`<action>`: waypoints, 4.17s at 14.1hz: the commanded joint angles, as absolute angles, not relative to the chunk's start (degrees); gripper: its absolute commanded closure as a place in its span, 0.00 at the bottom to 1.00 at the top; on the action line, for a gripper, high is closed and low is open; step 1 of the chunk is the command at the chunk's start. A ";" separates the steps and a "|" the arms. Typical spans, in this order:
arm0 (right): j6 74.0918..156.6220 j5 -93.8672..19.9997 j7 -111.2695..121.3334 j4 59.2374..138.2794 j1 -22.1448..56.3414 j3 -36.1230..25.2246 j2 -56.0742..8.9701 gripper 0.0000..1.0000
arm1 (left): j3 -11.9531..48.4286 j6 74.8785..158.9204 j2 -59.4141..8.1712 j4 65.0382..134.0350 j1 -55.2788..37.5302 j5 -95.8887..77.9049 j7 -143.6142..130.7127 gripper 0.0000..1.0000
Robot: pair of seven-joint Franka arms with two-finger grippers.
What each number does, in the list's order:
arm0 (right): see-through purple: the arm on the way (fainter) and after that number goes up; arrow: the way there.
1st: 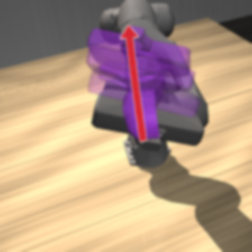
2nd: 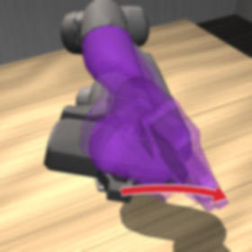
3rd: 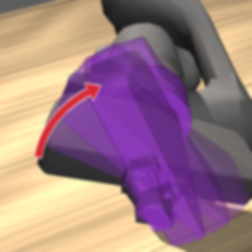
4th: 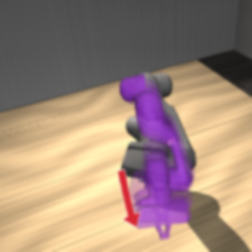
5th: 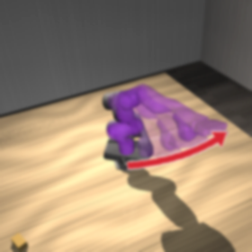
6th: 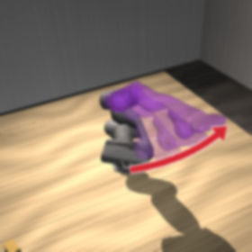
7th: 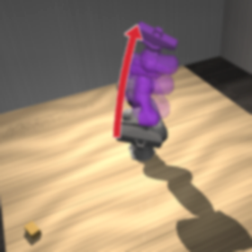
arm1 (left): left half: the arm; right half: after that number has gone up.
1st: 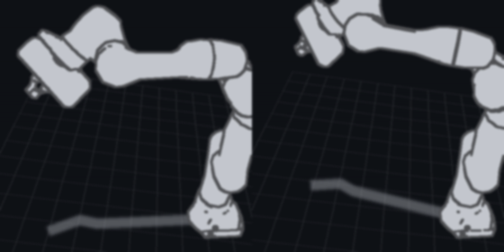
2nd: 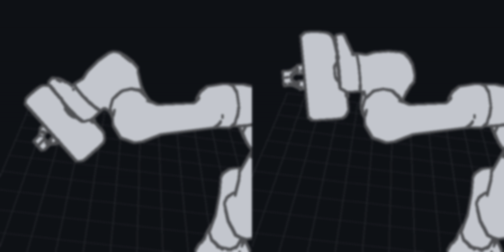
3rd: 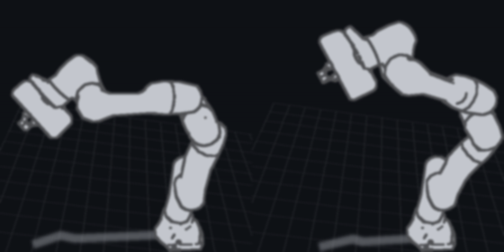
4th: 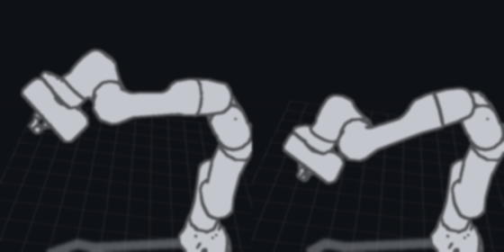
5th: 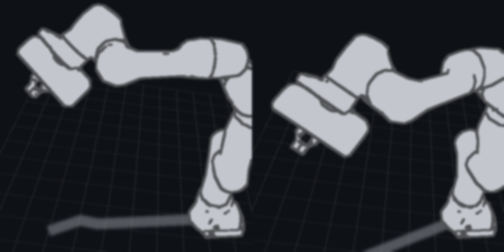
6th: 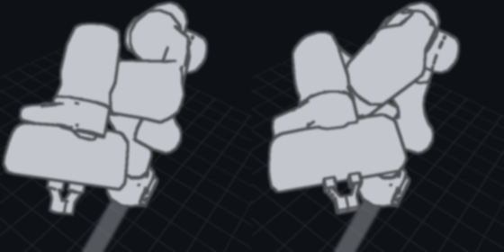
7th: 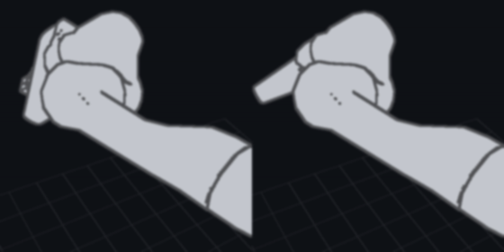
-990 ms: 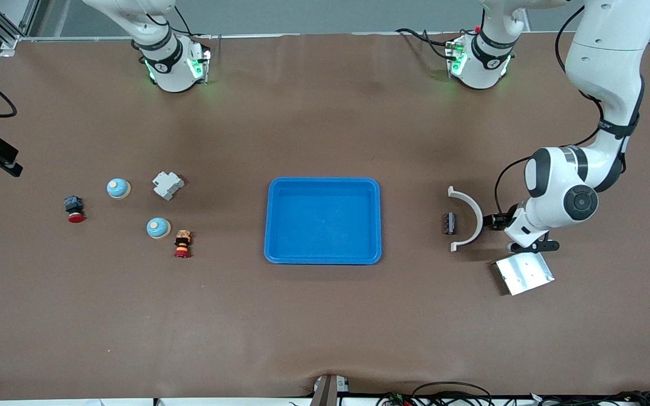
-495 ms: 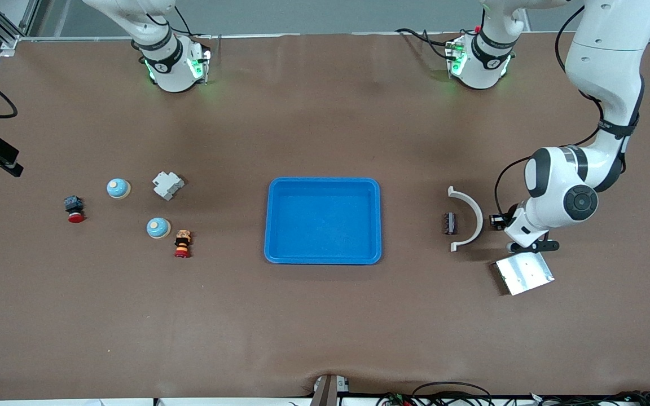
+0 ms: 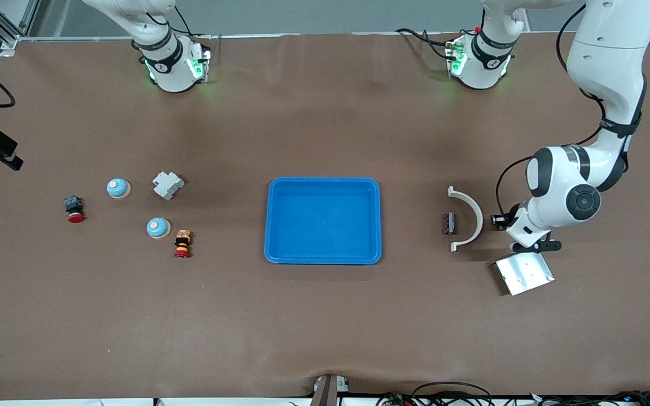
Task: Place electrolytic capacitor and blue bell in tray
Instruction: 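Close the left gripper around the black capacitor, then lift the capacitor and carry it toward the blue tray with the left gripper, then lower the capacitor into the tray while the right gripper grasps a blue bell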
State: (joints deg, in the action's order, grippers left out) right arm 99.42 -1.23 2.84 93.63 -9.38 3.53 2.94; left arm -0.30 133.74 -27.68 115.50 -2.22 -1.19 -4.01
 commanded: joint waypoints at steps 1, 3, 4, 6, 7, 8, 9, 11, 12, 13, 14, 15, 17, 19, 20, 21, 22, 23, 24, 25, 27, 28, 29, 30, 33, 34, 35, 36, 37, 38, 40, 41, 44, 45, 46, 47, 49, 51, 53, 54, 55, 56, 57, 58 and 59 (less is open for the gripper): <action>98.97 -2.37 1.76 95.01 -10.02 4.04 4.39 0.00 | -0.26 127.90 -21.99 115.84 -2.02 -0.09 -4.92 0.90; 97.22 -2.37 0.71 94.92 -10.02 4.13 4.39 0.00 | -0.18 123.07 -19.43 113.74 -2.20 -0.61 -5.62 0.90; 95.64 -2.37 -1.82 94.83 -10.02 4.13 4.39 0.00 | -0.18 120.18 -18.64 111.90 -2.46 -0.62 -7.19 0.90; 94.83 -2.11 -2.37 94.75 -9.93 4.13 4.39 0.00 | 1.74 112.98 -17.67 107.60 -3.07 -0.79 -12.27 0.90; 94.92 -2.02 -2.29 94.75 -9.93 4.13 4.39 0.00 | 3.15 108.94 -17.49 105.84 -3.08 -0.79 -15.44 0.90; 94.92 -1.93 -2.20 94.75 -9.84 4.22 4.39 0.00 | 4.56 105.76 -17.49 103.73 -3.08 -0.79 -17.82 0.90; 94.92 -1.85 -1.94 94.66 -9.76 4.22 4.39 0.00 | 6.31 103.47 -17.49 102.32 -3.08 -0.88 -20.10 0.90; 95.10 -1.84 -1.85 94.66 -9.06 4.22 4.39 0.00 | 10.18 101.61 -17.40 100.03 -2.99 -1.31 -26.07 0.90; 95.27 -1.85 -1.85 94.66 -8.18 4.22 4.39 0.00 | 12.20 101.43 -17.40 98.98 -2.99 -2.54 -29.58 0.90; 95.53 -1.85 -1.85 94.40 -7.13 4.22 4.39 0.00 | 14.13 101.43 -17.49 97.83 -3.08 -3.59 -33.45 0.90; 95.54 -1.76 -1.76 94.05 -6.77 4.22 4.22 0.00 | 16.06 101.51 -17.75 96.60 -3.25 -3.95 -37.23 0.90; 95.54 -1.76 -1.58 93.69 -6.59 4.22 4.13 0.00 | 18.09 101.51 -18.19 95.46 -3.43 -3.96 -40.48 0.90; 95.54 -1.76 0.52 93.60 -6.24 4.22 4.04 0.00 | 21.69 101.69 -19.50 92.74 -4.13 -3.87 -47.08 0.90; 95.54 -1.76 0.70 93.69 -6.15 4.22 4.04 0.00 | 22.41 101.78 -21.26 90.10 -6.93 -3.78 -52.18 0.90; 95.54 -1.76 0.62 93.78 -6.15 4.22 4.04 0.00 | 22.41 102.13 -21.97 89.48 -8.51 -3.78 -53.95 0.90; 95.54 -1.76 0.62 93.87 -6.24 4.13 4.04 0.00 | 22.41 102.30 -22.67 89.30 -10.00 -3.87 -55.44 0.90; 95.54 -1.76 0.53 93.87 -6.41 4.04 4.04 0.00 | 22.41 103.00 -23.55 88.51 -10.98 -3.78 -56.68 0.90; 95.28 -1.76 0.53 93.87 -6.50 3.96 4.04 0.00 | 22.41 103.70 -24.51 88.07 -11.94 -3.78 -57.73 0.90; 95.27 -1.84 0.61 93.95 -6.59 3.78 4.13 0.00 | 22.41 105.10 -25.30 87.89 -13.26 -3.69 -58.53 0.90; 95.27 -1.93 0.79 94.04 -6.77 3.69 4.13 0.00 | 22.33 106.68 -26.18 87.37 -14.40 -3.52 -59.67 0.90; 95.27 -2.02 0.79 94.83 -6.77 3.60 4.13 0.00 | 22.32 108.62 -28.11 86.14 -16.08 -3.34 -61.25 0.90; 95.71 -1.93 0.79 95.44 -6.77 3.52 4.13 0.00 | 22.32 109.50 -29.08 85.35 -17.13 -3.34 -61.96 0.90; 96.15 -2.02 0.79 95.97 -7.12 3.52 4.04 0.00 | 22.32 110.47 -30.22 84.56 -17.83 -3.34 -62.66 0.90; 97.02 -2.02 0.79 97.46 -8.16 3.52 4.13 0.00 | 22.24 111.61 -31.10 84.20 -18.54 -3.34 -63.28 0.90; 104.48 -2.02 0.79 104.65 -9.40 3.52 4.57 0.00 | 22.15 113.73 -32.78 84.20 -18.98 -3.16 -63.72 0.90; 106.76 -2.02 0.79 107.55 -9.49 3.52 4.57 0.00 | 22.06 113.82 -33.31 84.20 -18.98 -3.16 -63.72 0.90; 109.48 -2.02 0.79 110.80 -9.67 3.52 4.74 0.00 | 22.06 114.25 -33.57 84.20 -18.98 -3.08 -63.72 0.90; 114.04 -1.85 0.97 115.53 -9.75 3.52 5.88 0.00 | 22.06 114.95 -34.10 84.29 -18.98 -2.99 -63.72 0.90; 119.13 -1.67 1.66 120.97 -9.76 3.52 7.37 0.00 | 22.06 115.66 -34.45 84.37 -19.07 -2.99 -63.72 0.90; 124.05 -1.67 2.45 126.07 -9.76 3.52 8.69 0.00 | 21.97 116.62 -35.15 84.46 -19.59 -2.99 -63.81 0.90; 132.06 -1.67 4.82 133.91 -11.50 3.52 9.40 0.00 | 21.88 118.38 -36.55 84.64 -20.21 -1.60 -65.99 0.90; 135.75 -1.67 6.31 137.34 -12.73 3.52 9.40 0.00 | 21.88 118.74 -37.26 84.90 -20.21 0.51 -67.40 0.90; 144.04 -1.76 9.40 145.00 -15.90 3.52 9.32 0.00 | 21.89 118.83 -38.84 85.51 -21.36 2.20 -68.91 0.90; 145.62 -1.76 9.49 146.93 -16.26 3.52 9.40 0.00 | 21.88 118.83 -38.93 85.95 -21.36 2.20 -68.91 0.90; 148.42 -1.76 9.67 149.74 -16.87 3.52 9.40 0.00 | 21.88 118.83 -39.20 86.74 -21.36 2.37 -68.91 0.90; 151.67 -1.76 9.67 152.55 -17.31 3.52 9.40 0.00 | 21.88 118.83 -39.37 87.53 -21.36 3.07 -68.91 0.90; 157.74 -1.76 9.75 155.82 -17.40 3.52 8.53 0.00 | 21.88 118.83 -39.81 88.94 -21.88 3.95 -68.99 0.90; 159.95 -1.67 10.72 156.09 -18.27 3.52 5.20 0.00 | 21.88 118.92 -40.60 89.21 -21.97 4.57 -69.08 0.90; 163.55 -1.76 12.91 156.09 -19.33 3.52 2.21 0.00 | 21.88 119.00 -41.31 89.21 -22.32 5.01 -69.43 0.90; 164.61 -1.67 13.27 156.01 -20.12 3.52 1.24 0.00 | 21.88 119.00 -41.40 89.21 -22.32 5.10 -70.30 0.90; 165.32 -1.67 13.53 156.01 -20.21 3.52 0.62 0.00 | 21.88 119.00 -41.66 89.30 -22.32 5.10 -70.49 0.90; 166.63 -1.67 14.84 156.09 -20.65 3.52 -0.34 0.00 | 21.88 119.00 -41.75 89.47 -22.32 5.18 -70.49 0.90; 168.82 -1.67 16.25 156.09 -22.13 3.52 -1.74 0.00 | 21.80 119.09 -42.18 89.47 -22.32 5.19 -70.49 0.90; 169.71 -1.67 16.78 156.09 -22.93 3.52 -3.24 0.00 | 21.80 119.44 -42.27 89.47 -22.24 5.62 -70.58 0.90; 171.11 -1.76 16.79 156.18 -23.03 3.52 -4.56 0.00 | 21.80 119.97 -42.62 89.47 -22.24 6.41 -71.19 0.90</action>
State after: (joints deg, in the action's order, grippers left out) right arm 168.27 -1.29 14.81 155.81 -20.98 2.72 -2.11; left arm 22.10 118.51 -42.35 89.22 -21.78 4.01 -69.00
